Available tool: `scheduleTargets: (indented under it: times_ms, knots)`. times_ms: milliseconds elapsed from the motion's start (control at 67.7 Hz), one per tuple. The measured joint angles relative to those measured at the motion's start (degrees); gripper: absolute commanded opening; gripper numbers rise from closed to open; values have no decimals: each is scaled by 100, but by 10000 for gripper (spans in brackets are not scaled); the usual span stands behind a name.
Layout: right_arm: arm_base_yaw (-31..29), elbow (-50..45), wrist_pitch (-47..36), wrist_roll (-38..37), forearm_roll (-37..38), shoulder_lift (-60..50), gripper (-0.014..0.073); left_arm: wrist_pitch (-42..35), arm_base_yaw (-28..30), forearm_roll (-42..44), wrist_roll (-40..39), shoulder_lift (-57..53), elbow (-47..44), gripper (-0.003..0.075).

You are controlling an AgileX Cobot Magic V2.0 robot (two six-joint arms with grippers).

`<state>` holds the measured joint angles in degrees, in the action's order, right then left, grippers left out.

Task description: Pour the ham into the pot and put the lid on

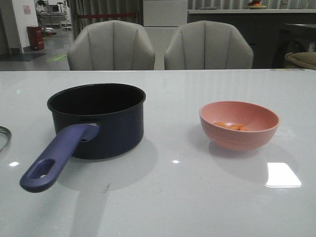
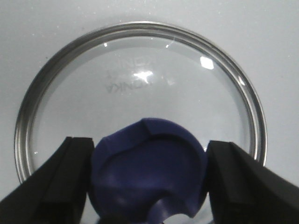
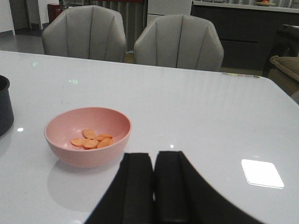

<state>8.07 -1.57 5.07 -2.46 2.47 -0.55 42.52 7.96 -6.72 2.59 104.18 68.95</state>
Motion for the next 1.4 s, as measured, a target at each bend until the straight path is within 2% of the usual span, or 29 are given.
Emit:
scheduleTargets:
  times_ms: [89,355,621,872,1108,1182,1404]
  knots:
    - [0,0,0,0,0,0,148,0,0,0,0,9,8,591]
    - [0,0,0,0,0,0,148,273,0,-21,4,-12,403,582]
    - [0,0,0,0,0,0,148,229,-202,-32,4,-1045,299,582]
    - [0,0,0,0,0,0,148,-424,-782,-22,13,-2900,-629,582]
    - [0,0,0,0,0,0,148,-1095,-812,-33,13,-4777,-1851,582]
    - [0,0,0,0,0,0,148,-1370,-812,-111,13,-5870,-2334,582]
    - [0,0,0,0,0,0,148,-1716,-831,-221,13,-7962,-3438,582]
